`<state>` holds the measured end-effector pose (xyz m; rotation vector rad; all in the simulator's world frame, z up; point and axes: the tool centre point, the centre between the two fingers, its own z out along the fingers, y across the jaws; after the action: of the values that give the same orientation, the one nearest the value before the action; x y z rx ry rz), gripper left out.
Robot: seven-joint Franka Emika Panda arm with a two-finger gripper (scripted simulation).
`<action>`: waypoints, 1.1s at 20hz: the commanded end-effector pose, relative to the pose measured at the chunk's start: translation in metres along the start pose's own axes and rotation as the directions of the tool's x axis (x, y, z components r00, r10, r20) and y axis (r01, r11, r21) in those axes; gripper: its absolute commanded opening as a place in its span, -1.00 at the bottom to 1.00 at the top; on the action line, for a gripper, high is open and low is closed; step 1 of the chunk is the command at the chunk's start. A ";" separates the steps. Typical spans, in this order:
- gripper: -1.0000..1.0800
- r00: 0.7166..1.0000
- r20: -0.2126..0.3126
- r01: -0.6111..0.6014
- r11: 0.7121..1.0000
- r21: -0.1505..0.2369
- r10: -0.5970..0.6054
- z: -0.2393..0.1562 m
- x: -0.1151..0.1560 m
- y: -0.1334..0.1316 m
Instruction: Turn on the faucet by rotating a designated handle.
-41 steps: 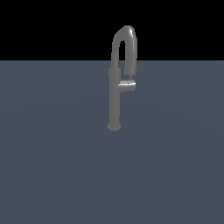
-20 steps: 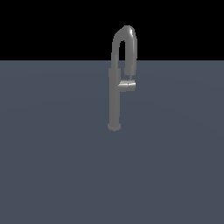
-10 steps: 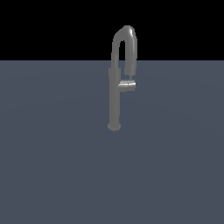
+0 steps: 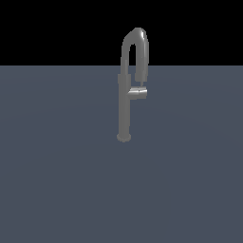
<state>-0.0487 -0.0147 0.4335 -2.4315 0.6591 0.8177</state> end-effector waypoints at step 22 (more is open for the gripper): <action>-1.00 0.834 0.486 -0.431 0.858 0.279 0.261 0.013 0.155 0.005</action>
<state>0.0473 -0.0524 0.3304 -1.7679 0.9791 1.1852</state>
